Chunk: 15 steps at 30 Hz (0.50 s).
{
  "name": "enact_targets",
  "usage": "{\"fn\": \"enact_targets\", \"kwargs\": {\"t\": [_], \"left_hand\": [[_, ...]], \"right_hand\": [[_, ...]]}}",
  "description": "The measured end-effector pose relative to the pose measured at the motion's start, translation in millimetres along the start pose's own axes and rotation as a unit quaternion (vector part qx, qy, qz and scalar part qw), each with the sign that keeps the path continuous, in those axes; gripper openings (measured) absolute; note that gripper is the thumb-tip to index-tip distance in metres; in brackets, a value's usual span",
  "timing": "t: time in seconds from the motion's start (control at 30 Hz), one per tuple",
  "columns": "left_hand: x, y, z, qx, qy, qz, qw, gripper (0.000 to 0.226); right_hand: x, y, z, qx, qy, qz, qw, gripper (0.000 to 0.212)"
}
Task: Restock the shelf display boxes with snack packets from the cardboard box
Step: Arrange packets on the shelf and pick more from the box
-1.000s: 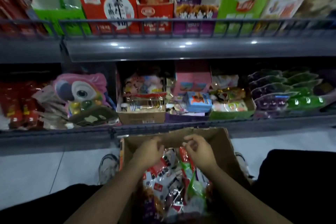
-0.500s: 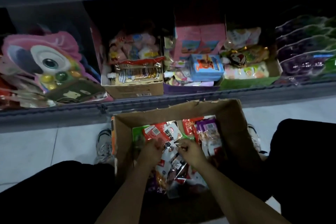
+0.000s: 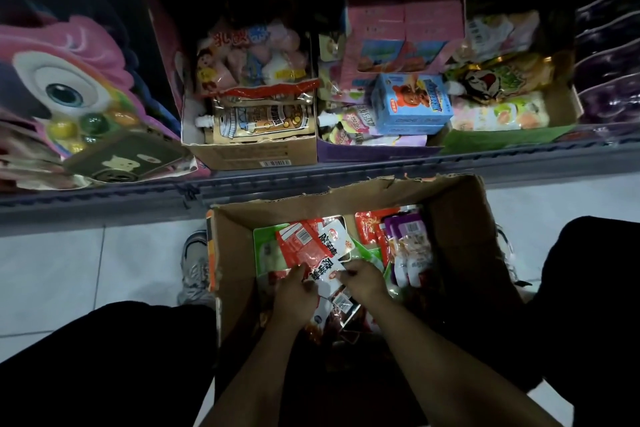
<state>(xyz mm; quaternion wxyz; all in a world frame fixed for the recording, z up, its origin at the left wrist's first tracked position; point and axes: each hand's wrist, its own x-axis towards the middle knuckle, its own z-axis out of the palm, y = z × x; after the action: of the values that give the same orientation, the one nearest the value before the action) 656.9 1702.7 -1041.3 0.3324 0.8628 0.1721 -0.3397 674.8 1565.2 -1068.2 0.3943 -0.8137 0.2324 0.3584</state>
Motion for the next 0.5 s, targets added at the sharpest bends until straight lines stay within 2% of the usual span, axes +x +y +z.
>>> {"fn": "enact_targets", "kwargs": {"t": [0.17, 0.3, 0.4, 0.5], "left_hand": [[1, 3, 1, -0.027, -0.003, 0.013, 1.000, 0.049], [-3, 11, 4, -0.132, -0.013, -0.014, 0.991, 0.057], [-7, 15, 5, -0.252, -0.022, -0.035, 0.967, 0.064], [-13, 22, 1, -0.319, -0.033, -0.032, 0.947, 0.070]], "right_hand": [[2, 0, 0, 0.115, 0.040, 0.037, 0.992, 0.011], [-1, 0, -10, 0.219, 0.027, 0.039, 0.975, 0.007], [-8, -1, -22, 0.261, 0.008, 0.037, 0.965, 0.015], [-16, -5, -34, 0.284, -0.017, 0.031, 0.958, 0.020]]}}
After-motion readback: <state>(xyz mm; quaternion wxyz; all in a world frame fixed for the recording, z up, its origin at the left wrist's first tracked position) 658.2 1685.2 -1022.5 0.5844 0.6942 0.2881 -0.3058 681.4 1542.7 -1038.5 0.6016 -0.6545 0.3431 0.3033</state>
